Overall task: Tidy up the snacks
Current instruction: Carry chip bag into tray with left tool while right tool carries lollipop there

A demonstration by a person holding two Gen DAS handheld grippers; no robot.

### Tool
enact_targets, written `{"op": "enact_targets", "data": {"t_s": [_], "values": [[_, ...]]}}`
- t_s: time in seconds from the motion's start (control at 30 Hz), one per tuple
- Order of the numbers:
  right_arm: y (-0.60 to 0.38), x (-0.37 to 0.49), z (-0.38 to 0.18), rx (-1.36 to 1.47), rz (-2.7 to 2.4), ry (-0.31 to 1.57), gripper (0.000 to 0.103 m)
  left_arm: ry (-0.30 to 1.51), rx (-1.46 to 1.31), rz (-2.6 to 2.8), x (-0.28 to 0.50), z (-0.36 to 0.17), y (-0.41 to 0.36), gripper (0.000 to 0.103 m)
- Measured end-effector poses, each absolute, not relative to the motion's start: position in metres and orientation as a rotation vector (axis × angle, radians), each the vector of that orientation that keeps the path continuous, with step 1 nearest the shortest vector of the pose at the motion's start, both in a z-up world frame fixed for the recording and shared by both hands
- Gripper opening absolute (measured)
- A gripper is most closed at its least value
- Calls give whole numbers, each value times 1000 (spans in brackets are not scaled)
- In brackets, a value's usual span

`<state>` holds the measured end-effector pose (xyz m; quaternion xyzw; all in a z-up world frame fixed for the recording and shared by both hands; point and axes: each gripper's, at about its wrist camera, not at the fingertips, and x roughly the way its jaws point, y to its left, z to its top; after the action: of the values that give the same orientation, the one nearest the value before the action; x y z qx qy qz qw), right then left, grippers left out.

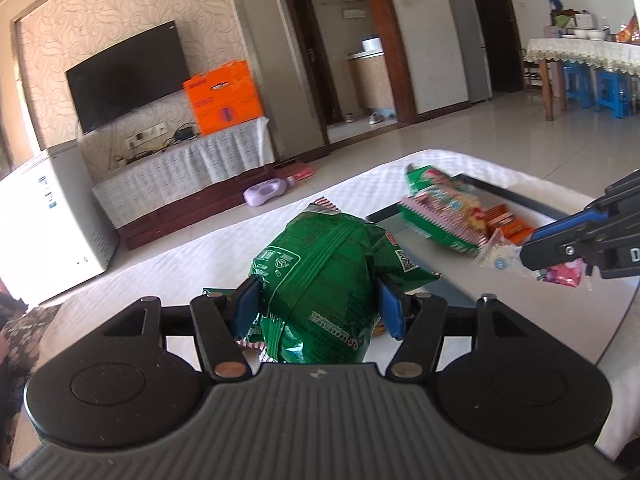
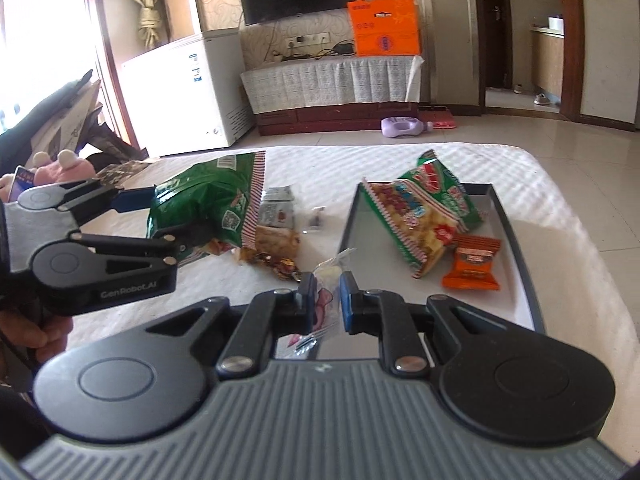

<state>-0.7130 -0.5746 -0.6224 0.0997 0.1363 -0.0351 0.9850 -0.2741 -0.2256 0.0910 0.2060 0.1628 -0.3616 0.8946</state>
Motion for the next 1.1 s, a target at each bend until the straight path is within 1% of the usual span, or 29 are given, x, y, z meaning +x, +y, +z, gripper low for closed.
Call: {"op": "enact_targets", "data": {"t_s": [0.3, 0.53, 0.87, 1.1], "values": [[-609, -729, -633, 248, -133, 282, 17, 320, 433, -851, -301, 89, -271, 66], [-625, -738, -642, 269, -157, 304, 17, 341, 415, -913, -312, 81, -304, 66], [-635, -734, -654, 272, -174, 371, 17, 403, 387, -994, -305, 56, -365, 67], [-639, -731, -661, 267, -180, 406, 17, 391, 443, -1075, -291, 32, -400, 68]]}}
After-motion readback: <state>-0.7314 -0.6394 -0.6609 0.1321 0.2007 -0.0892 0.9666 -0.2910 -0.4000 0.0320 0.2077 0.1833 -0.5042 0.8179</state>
